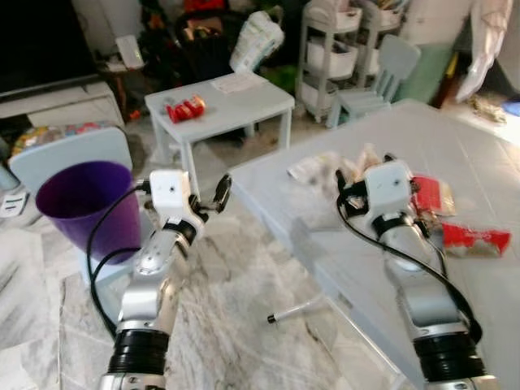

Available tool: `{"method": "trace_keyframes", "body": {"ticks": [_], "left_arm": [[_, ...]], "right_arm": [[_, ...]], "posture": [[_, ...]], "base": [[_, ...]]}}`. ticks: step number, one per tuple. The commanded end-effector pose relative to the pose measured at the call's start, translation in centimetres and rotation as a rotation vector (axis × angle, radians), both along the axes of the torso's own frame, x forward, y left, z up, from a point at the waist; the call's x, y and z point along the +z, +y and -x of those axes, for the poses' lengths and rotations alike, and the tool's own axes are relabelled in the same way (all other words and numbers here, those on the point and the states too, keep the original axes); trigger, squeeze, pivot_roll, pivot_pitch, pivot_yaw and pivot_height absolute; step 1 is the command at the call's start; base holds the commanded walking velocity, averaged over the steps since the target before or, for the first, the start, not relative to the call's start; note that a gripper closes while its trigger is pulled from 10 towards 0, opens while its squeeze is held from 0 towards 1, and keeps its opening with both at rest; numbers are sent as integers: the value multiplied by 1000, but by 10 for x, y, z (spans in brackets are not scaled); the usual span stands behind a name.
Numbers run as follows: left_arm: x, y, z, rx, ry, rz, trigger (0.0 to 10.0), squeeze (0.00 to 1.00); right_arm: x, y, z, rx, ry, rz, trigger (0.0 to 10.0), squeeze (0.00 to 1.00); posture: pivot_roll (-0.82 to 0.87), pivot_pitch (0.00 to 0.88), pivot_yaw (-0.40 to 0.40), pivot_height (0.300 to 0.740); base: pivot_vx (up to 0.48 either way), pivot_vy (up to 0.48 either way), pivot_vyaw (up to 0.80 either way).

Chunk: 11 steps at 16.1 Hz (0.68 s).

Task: Picking trash to rubbish bin

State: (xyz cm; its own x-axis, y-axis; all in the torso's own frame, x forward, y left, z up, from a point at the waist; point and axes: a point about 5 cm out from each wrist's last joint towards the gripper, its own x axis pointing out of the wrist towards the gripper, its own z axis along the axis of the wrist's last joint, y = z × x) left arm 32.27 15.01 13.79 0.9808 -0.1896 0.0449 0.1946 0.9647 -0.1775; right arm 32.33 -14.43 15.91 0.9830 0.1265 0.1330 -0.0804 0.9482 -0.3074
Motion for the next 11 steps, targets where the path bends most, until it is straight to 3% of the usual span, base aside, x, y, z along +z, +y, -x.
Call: {"method": "trace_keyframes", "body": {"ticks": [1,8,11], "left_arm": [[3,-4,-1,-10,-8,2,10000,0],[-7,-10,1,-37,46,-12,10000,0],[-10,-12,3,-51,57,-24,10000,0]], "right_arm": [[4,-9,0,-21,-15,12,10000,0],[3,-11,2,-4,17,1,10000,0],[-8,-6,5,87,147,-124,10000,0]], "posture": [[-49,0,4,740],[-56,0,2,740],[-58,0,2,740]], "base": [[274,0,0],[0,0,0],[0,0,0]]}}
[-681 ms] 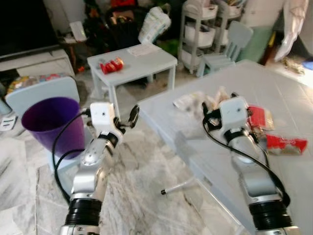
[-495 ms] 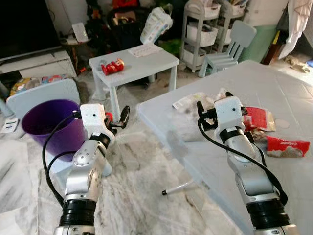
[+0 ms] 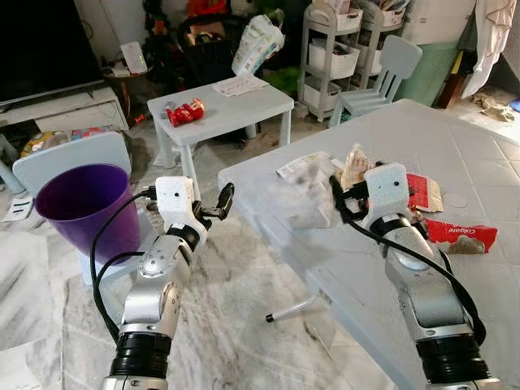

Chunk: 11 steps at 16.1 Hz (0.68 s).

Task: Picking trash to rubbish bin

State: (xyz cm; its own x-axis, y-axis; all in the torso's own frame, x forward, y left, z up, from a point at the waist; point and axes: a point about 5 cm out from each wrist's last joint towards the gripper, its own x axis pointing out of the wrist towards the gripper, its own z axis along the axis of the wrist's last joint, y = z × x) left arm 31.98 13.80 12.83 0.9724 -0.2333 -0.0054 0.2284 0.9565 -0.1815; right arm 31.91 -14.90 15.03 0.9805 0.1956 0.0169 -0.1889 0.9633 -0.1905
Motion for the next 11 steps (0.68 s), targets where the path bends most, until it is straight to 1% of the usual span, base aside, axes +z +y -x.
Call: {"method": "trace_keyframes", "body": {"ticks": [1,2,3,6,7,8,9,11], "left_arm": [[-1,0,1,-3,3,-24,10000,0],[-3,3,4,7,4,-35,10000,0],[-7,7,10,14,10,-43,10000,0],[-18,9,23,1,36,-63,10000,0],[-21,8,28,-3,43,-77,10000,0],[-23,8,34,-6,43,-92,10000,0],[-24,10,38,-5,42,-106,10000,0],[-26,19,46,17,56,-122,10000,0]], "right_arm": [[-3,0,2,21,38,-44,10000,0],[-9,3,3,46,83,-79,10000,0],[-15,6,4,57,110,-85,10000,0],[-22,14,3,80,157,-101,10000,0],[-28,18,1,88,194,-109,10000,0],[-36,22,-1,89,247,-96,10000,0],[-43,26,-5,82,278,-73,10000,0],[-49,34,-14,65,304,-24,10000,0]], "posture": [[-54,0,1,740],[-50,0,0,740],[-43,0,-1,740],[-18,3,-5,740],[6,2,-10,740],[24,4,-15,740],[47,7,-22,740],[79,11,-28,740]], "base": [[0,0,0],[0,0,0],[0,0,0],[0,0,0],[0,0,0],[0,0,0],[0,0,0],[0,0,0]]}}
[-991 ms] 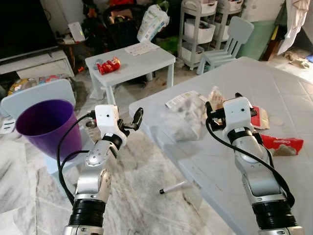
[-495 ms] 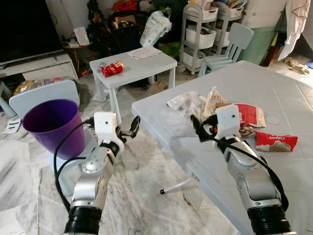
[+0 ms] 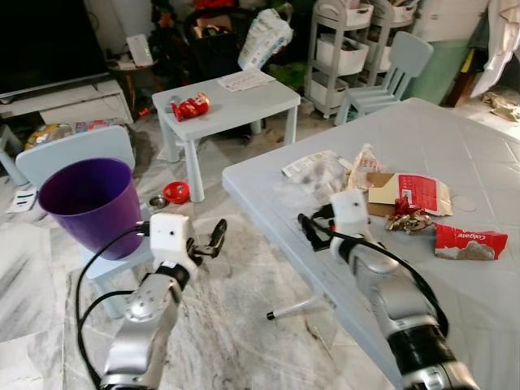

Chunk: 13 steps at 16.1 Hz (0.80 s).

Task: Picking trash to rubbish bin

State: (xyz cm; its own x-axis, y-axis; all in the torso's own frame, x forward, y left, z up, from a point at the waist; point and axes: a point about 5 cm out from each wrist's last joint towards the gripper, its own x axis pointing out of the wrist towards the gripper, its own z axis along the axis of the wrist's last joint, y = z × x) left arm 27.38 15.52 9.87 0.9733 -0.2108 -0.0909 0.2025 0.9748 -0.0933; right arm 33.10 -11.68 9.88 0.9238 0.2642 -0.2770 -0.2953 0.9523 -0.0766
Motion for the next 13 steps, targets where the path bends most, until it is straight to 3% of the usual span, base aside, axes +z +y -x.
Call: {"method": "trace_keyframes", "body": {"ticks": [1,5,7,10,13], "left_arm": [[3,4,3,4,-6,-18,10000,0],[4,4,11,-24,-6,-16,10000,0],[6,0,11,-40,-11,-20,10000,0],[8,0,11,-46,-11,-21,10000,0],[8,-1,10,-52,-7,-25,10000,0]], "right_arm": [[3,5,-5,-1,-10,16,10000,0],[2,9,-17,-55,-13,78,10000,0],[-2,1,-18,-115,-11,120,10000,0],[8,-18,-22,-239,-105,140,10000,0],[-4,-23,-20,-273,-44,135,10000,0]], "posture": [[90,13,-30,740],[101,19,-29,740],[101,20,-26,740],[96,23,-19,740],[95,22,-17,740]], "base": [[0,0,0],[0,0,0],[0,0,0],[0,0,0],[0,0,0]]}}
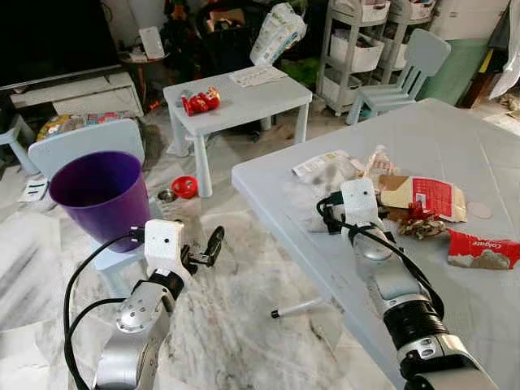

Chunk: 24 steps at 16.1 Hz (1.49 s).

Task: Picking trash to rubbish bin

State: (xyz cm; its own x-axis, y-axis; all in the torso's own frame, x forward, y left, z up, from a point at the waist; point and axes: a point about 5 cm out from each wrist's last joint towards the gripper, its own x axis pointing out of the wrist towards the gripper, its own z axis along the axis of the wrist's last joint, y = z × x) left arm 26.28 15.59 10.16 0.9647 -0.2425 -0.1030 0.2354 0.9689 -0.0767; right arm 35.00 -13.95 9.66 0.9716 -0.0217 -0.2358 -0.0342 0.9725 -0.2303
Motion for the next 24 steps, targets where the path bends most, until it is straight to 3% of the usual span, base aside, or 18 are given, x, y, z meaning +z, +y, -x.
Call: {"method": "trace_keyframes", "body": {"ticks": [1,6,7,8,15,24], "left_arm": [[6,-2,-2,-17,-16,-5,10000,0],[5,-3,-2,-14,-15,0,10000,0],[5,-3,-2,-14,-13,0,10000,0],[5,-4,-3,-14,-14,1,10000,0],[10,-2,-11,-3,-29,0,10000,0],[11,-3,-16,-6,-34,1,10000,0]], "right_arm": [[-10,5,2,5,73,-41,10000,0],[-22,20,8,67,146,-148,10000,0],[-22,21,9,56,135,-185,5569,0],[-21,21,8,52,125,-216,0,0],[-19,25,7,59,111,-263,0,0],[-7,10,5,18,3,-246,0,0]], "posture": [[95,22,-17,740],[87,20,-17,740],[87,20,-17,740],[85,18,-15,740],[81,14,-7,740],[65,12,1,740]], "base": [[0,0,0],[0,0,0],[0,0,0],[0,0,0],[0,0,0],[0,0,0]]}}
